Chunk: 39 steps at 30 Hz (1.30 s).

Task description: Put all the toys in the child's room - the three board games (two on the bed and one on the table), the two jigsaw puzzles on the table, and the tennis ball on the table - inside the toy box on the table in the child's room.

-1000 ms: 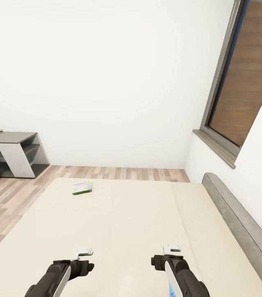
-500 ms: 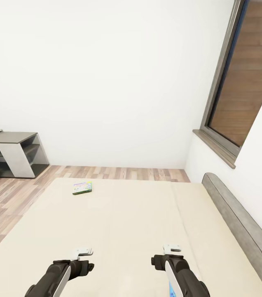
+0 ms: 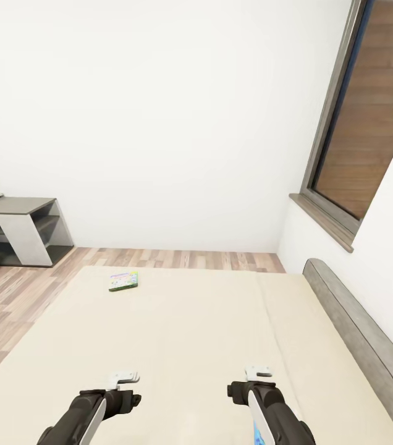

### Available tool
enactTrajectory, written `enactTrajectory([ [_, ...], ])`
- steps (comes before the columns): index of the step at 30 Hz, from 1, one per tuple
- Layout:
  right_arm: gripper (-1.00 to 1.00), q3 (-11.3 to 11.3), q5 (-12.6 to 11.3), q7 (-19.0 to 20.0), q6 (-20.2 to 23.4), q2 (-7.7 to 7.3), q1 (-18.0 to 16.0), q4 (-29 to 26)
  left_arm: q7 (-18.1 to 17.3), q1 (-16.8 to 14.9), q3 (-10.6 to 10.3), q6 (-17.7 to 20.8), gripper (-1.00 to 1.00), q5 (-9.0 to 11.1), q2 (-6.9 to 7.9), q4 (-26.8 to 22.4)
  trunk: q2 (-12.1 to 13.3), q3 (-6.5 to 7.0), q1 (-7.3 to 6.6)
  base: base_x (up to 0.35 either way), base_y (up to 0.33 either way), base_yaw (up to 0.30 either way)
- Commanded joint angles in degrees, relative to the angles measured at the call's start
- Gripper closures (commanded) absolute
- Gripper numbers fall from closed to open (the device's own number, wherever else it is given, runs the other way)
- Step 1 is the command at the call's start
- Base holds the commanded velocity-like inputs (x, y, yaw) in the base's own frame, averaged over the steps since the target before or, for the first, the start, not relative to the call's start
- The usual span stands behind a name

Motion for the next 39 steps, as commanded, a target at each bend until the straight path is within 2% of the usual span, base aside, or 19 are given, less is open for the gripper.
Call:
enactTrajectory([
  [1,-1.00,0.0,-0.2,-0.3,0.3,0.03,0.0,-0.1,-0.2,0.0,0.2,0.4,-1.00,0.1,-0.02,-0.1,-0.1,-0.18,0.04,0.000,0.000,0.000],
  [21,-1.00,-0.3,-0.3,-0.2,0.7,0.03,-0.2,-0.1,-0.8,0.0,0.4,0.4,-1.00,0.2,0.10,-0.1,-0.1,-1.72,0.04,0.000,0.000,-0.059],
  [24,-1.00,-1.0,-0.3,-0.2,1.4,0.03,-0.3,-0.2,-0.9,0.0,0.5,0.5,-1.00,0.2,0.24,-0.2,-0.1,-1.99,0.04,0.000,0.000,-0.077],
  [32,-1.00,-4.3,-0.3,-0.2,3.3,0.03,-0.7,-0.3,-1.0,0.0,0.6,1.7,-1.00,0.3,1.24,-2.4,-0.1,-2.71,0.04,0.000,0.000,-0.077],
  [39,-1.00,-4.8,-0.2,-0.3,3.9,0.03,-0.7,-0.3,-1.0,0.0,0.7,4.2,-1.00,0.4,1.94,-3.7,-0.1,-3.24,0.04,0.000,0.000,-0.057],
])
